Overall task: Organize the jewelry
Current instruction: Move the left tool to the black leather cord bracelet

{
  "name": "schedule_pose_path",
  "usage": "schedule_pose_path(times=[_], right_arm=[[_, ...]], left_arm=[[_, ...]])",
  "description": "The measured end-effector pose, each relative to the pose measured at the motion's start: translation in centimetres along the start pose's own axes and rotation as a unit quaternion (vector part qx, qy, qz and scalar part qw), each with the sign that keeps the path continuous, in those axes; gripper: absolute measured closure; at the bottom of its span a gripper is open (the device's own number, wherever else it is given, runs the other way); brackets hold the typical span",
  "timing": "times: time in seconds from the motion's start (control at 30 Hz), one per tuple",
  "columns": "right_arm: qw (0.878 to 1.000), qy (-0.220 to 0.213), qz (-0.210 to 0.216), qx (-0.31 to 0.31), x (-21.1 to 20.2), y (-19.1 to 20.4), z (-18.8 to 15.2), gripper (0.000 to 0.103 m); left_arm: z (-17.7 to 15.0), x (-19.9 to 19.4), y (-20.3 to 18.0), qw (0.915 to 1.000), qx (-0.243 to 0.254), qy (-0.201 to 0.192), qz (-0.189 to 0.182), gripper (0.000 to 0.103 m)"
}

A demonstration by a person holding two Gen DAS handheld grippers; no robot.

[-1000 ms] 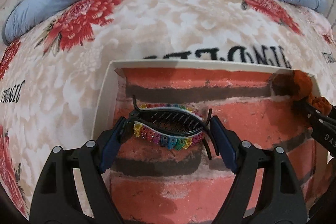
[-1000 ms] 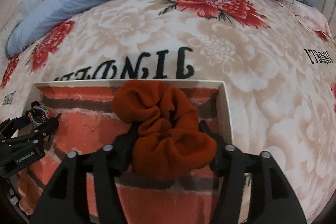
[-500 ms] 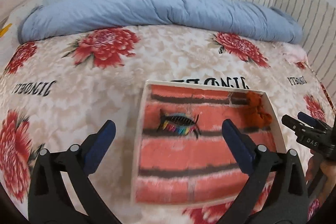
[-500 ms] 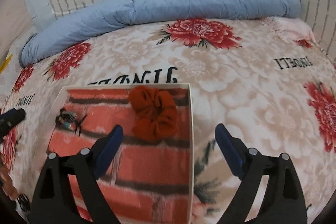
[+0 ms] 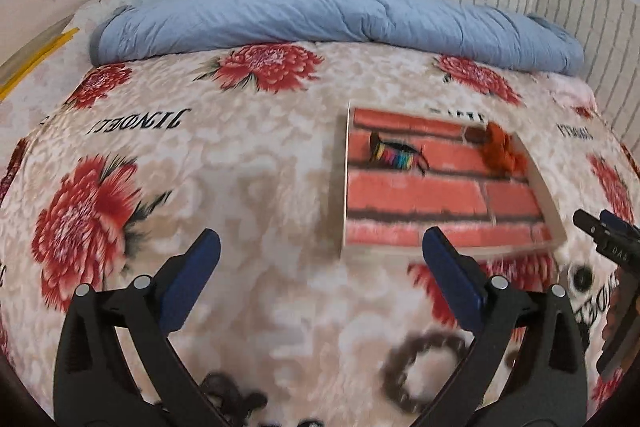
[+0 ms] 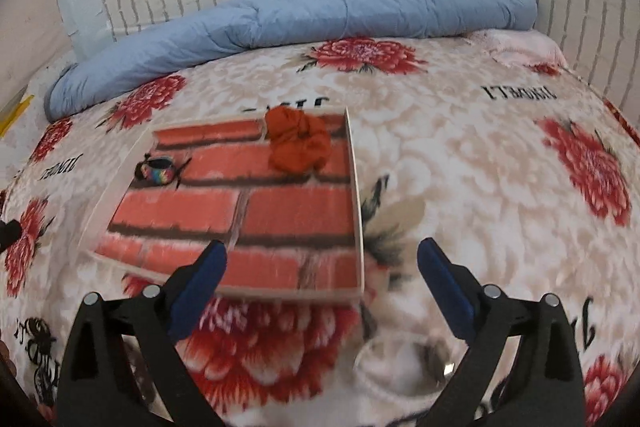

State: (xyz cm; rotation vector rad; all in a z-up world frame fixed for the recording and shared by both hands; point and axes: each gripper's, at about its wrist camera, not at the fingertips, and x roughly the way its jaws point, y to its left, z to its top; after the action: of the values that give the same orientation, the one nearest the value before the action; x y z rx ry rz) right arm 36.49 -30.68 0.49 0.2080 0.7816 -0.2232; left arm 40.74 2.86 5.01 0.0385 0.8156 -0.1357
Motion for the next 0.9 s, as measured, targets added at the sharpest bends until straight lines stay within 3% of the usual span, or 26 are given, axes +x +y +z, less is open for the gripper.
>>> schedule_pose_path(times=[0.4, 0.57, 0.9], right_arm=[[1.000, -0.009, 0.018, 0.006, -3.8, -0.8, -6.2, 0.009], [1.000, -0.010, 0.016, 0.013, -5.3, -1.1, -9.4, 0.009], [0.998, -0.060, 0.015, -0.010, -9.9, -0.5, -15.3, 0.009]], left_arm=[[-6.3, -4.5, 0.3, 0.9999, -0.004, -0.012, -0.011, 0.005], [-9.1, -5.8, 0.6, 0.9997, 0.006, -0.022, 0.001, 0.005], [-16.2, -7.7, 2.9, 0.9980, 0.035, -0.036, 0.038, 0.005]])
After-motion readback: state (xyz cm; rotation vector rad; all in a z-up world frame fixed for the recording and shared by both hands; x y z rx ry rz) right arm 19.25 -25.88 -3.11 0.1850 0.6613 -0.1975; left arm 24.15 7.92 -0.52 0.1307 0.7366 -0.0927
